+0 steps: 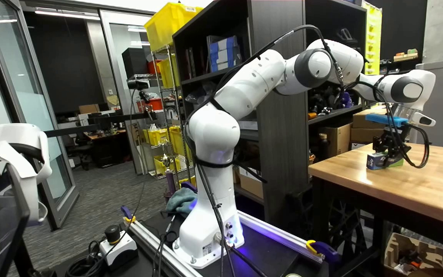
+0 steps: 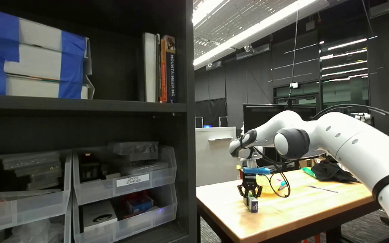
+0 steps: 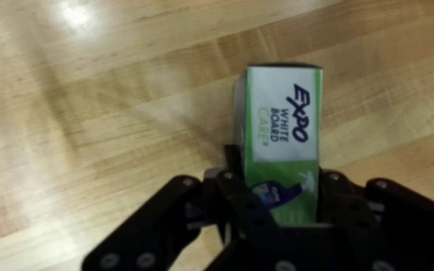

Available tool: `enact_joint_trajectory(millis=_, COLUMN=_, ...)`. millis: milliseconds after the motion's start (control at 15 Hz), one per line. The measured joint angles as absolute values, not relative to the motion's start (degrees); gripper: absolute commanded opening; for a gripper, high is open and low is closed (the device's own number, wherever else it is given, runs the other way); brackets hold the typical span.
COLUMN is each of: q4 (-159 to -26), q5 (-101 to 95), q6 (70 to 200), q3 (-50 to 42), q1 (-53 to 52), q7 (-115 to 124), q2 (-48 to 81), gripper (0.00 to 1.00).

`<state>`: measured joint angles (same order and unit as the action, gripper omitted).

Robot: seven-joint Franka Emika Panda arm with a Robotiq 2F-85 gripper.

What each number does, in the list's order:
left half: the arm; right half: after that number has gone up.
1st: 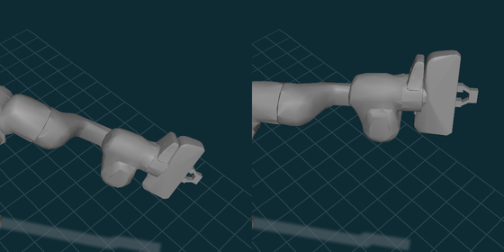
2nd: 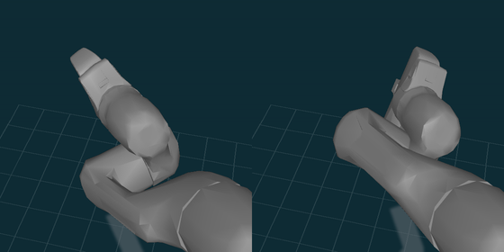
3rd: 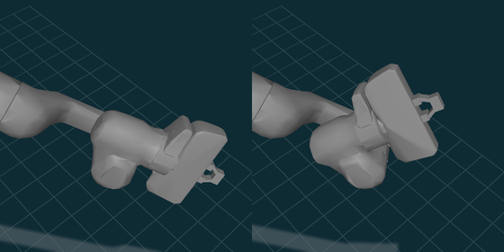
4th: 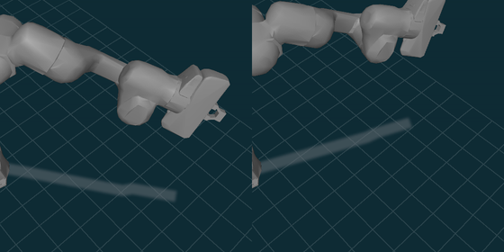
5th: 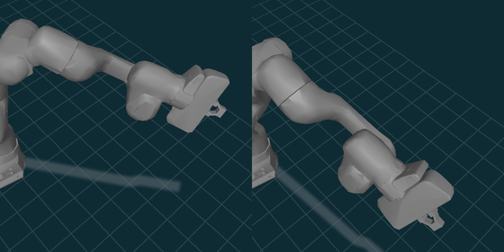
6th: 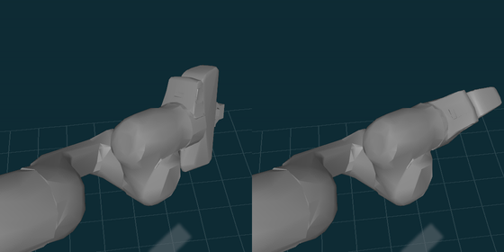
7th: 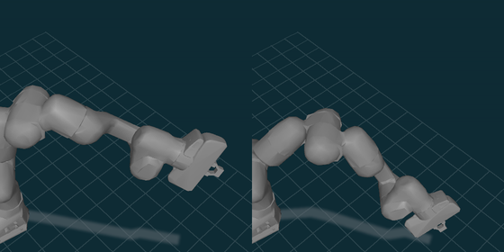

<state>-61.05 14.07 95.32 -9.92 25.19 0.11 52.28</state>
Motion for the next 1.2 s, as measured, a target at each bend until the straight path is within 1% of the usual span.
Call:
enact_joint_trajectory(millis=133, q4=-60.9, q5=14.2, q6=95.3, q3=-9.9, q1=25.2, q7=0.2, q2=52.3, gripper=0.14)
enact_joint_trajectory(millis=200, q4=-60.8, q5=14.3, q6=95.3, q3=-9.9, q1=25.3, q7=0.3, q2=52.3, gripper=0.16)
enact_joint_trajectory(millis=267, q4=-60.6, q5=14.3, q6=95.4, q3=-9.9, q1=25.3, q7=0.4, q2=52.2, gripper=0.13)
enact_joint_trajectory(millis=667, q4=-60.4, q5=15.4, q6=95.5, q3=-10.0, q1=25.6, q7=0.7, q2=50.7, gripper=0.14)
enact_joint_trajectory(millis=800, q4=-60.6, q5=15.7, q6=95.5, q3=-10.0, q1=25.6, q7=0.6, q2=49.7, gripper=0.18)
enact_joint_trajectory(millis=867, q4=-60.8, q5=15.7, q6=95.5, q3=-10.0, q1=25.7, q7=0.5, q2=49.2, gripper=0.19)
enact_joint_trajectory(millis=933, q4=-61.1, q5=15.7, q6=95.5, q3=-10.0, q1=25.7, q7=0.5, q2=48.5, gripper=0.13)
enact_joint_trajectory(millis=1200, q4=-63.3, q5=15.7, q6=95.4, q3=-10.0, q1=26.0, q7=0.1, q2=45.1, gripper=0.13)
